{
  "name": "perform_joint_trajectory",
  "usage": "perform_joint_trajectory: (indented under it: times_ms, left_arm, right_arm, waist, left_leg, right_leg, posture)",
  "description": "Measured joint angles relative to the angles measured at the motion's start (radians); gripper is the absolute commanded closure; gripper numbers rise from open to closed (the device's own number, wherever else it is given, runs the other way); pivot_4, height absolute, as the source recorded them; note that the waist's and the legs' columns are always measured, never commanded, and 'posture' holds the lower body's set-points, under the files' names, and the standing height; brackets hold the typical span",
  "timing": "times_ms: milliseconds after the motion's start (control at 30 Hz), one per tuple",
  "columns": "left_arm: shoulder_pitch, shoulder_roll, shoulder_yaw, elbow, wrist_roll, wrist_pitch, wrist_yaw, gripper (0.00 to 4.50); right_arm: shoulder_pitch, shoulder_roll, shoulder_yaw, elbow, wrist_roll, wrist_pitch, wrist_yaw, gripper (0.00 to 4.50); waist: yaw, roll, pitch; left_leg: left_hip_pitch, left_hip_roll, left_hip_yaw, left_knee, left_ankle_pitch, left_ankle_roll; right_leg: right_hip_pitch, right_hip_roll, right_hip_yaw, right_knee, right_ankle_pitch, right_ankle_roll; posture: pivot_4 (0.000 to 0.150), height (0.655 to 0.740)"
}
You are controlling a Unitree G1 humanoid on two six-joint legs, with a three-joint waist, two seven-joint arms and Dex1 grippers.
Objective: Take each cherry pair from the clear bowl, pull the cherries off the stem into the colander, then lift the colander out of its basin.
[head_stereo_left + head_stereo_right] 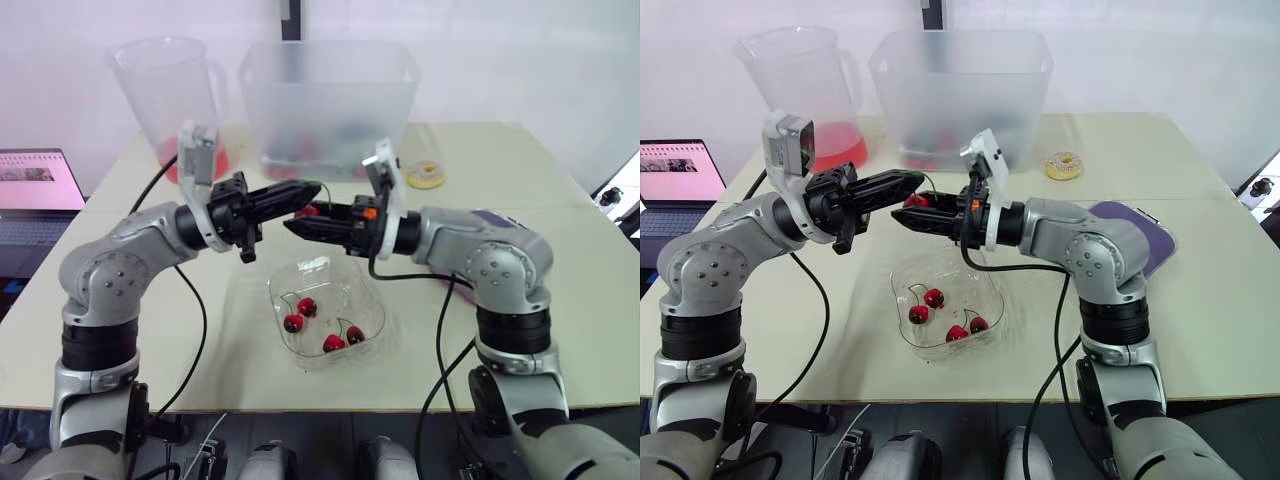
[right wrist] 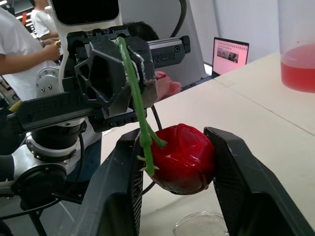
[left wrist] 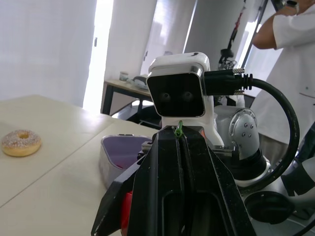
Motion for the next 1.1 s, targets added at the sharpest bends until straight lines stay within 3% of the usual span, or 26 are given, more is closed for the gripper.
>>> perform_joint_trajectory:
  times_ms: [33,100,200,267,1100]
  left_arm:
    - [0.000,0.000,0.000,0.000,0.000,0.000,0.000,4.50]
    - [0.000,0.000,0.000,0.000,0.001,-0.001,-0.001,4.50]
    - [0.000,0.000,0.000,0.000,0.005,-0.001,-0.001,4.50]
    - [0.000,0.000,0.000,0.001,0.009,-0.001,-0.002,4.50]
    - [0.000,-0.006,-0.047,0.030,0.045,-0.004,-0.025,4.50]
  right_arm:
    - [0.001,0.000,0.002,0.000,0.000,-0.003,-0.002,2.23]
    - [0.001,-0.002,0.010,0.000,0.000,-0.009,-0.006,2.69]
    - [0.001,-0.003,0.015,0.000,0.000,-0.011,-0.008,3.63]
    - [0.001,-0.009,0.019,-0.001,0.001,-0.012,-0.009,3.82]
    - [0.067,-0.084,0.021,-0.046,0.069,0.064,-0.042,3.82]
  waist:
    - [0.000,0.000,0.000]
    - [-0.001,0.000,0.000]
    - [-0.001,0.000,0.000]
    - [-0.001,0.000,0.000]
    - [0.000,0.000,0.000]
  left_leg:
    - [0.000,0.000,0.000,0.000,0.000,0.000]
    - [0.000,0.000,0.000,0.000,0.000,0.000]
    - [0.000,0.000,0.000,0.000,0.000,0.000]
    - [0.000,0.000,0.000,0.000,0.000,0.000]
    - [0.000,0.000,0.000,-0.001,0.000,0.000]
  right_leg:
    - [0.000,0.000,0.000,0.000,0.000,0.000]
    - [0.000,0.000,0.000,0.000,0.000,0.000]
    - [0.000,0.000,0.000,0.000,0.000,0.000]
    - [0.000,0.000,0.000,0.000,0.000,0.000]
    - [-0.001,0.000,0.001,0.000,0.000,0.000]
  posture:
    - [0.150,0.6886]
    - [0.150,0.6886]
    - [0.150,0.6886]
    - [0.150,0.6886]
    - [0.150,0.6886]
